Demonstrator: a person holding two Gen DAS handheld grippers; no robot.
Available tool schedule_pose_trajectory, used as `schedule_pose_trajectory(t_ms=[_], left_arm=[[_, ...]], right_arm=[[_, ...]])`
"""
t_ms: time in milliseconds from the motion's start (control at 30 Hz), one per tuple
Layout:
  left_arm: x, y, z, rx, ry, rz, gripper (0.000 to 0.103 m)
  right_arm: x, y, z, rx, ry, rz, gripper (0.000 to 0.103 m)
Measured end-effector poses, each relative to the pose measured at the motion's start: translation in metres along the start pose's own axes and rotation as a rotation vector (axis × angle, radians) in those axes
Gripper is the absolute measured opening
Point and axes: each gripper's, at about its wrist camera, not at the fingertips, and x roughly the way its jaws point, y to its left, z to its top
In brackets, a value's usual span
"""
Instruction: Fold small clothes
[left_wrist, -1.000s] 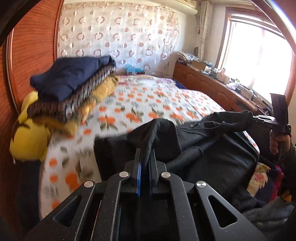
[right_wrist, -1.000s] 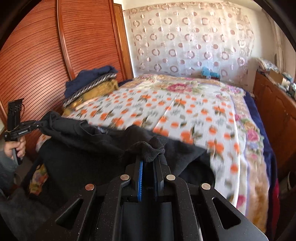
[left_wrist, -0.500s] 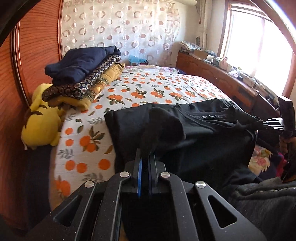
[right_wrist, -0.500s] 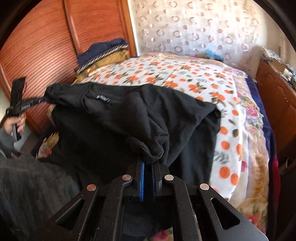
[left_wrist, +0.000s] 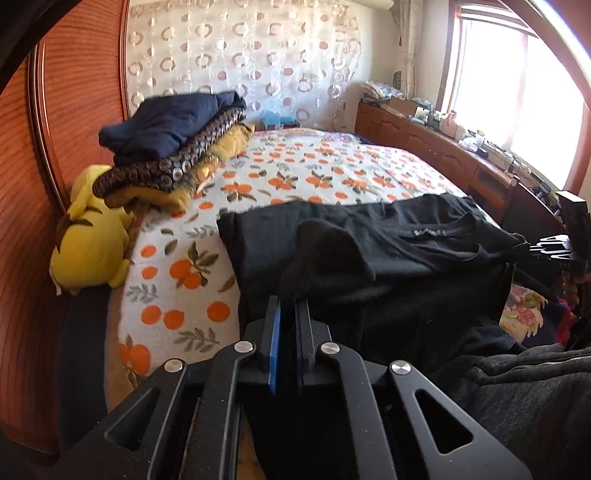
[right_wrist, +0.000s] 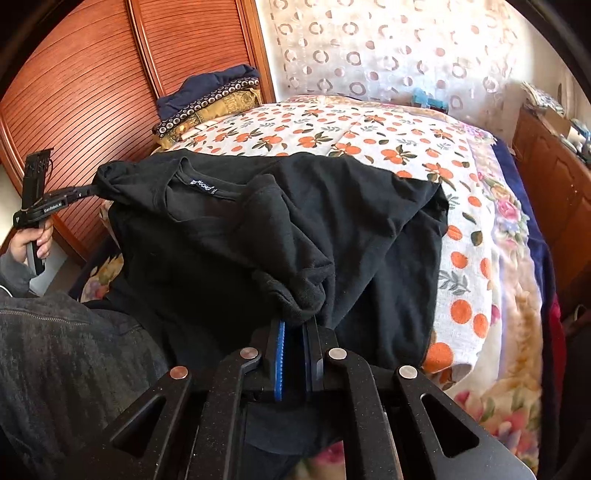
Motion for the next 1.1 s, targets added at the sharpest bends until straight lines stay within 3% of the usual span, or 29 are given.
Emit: schedule_pose_trajectory(t_ms=[67,200,300,400,567,900,1100], left_arm=[[-0.004,0.000,0.003,0.009,-0.016,0.022,0.010],[-0.008,0.003,0.012,-0.007,-0.056,0.020,0.046],[0.000,0.003,0.020,-0.008,-0.058,0.028,0.054],[0.011,0.001,0.030,-0.011,-0.085,0.048,0.054],[0.035,-0.004,0.045,-0.026,-0.078,0.019,0.054],[0.080,-0.036,0.052,0.023,0.021,-0.088,0.054],[0.092,-0.036,0.066,0.011,0.024,-0.097,0.054]], right_arm=[[-0.002,0.002,-0.001,-0.006,0.001,-0.018,0.008],[-0.009,0.000,-0.003,0.014,-0.024,-0.038,0.017],[-0.011,-0.005,0.000,0.016,-0.038,-0.078,0.031],[-0.006,-0.011,0.008,0.039,-0.057,-0.086,0.043],[0.007,-0.019,0.026,0.057,-0.087,-0.082,0.044],[0.000,-0.002,0.042,-0.003,-0.163,-0.046,0.045],[0.043,-0.036,0.049,0.097,-0.107,-0.141,0.046]])
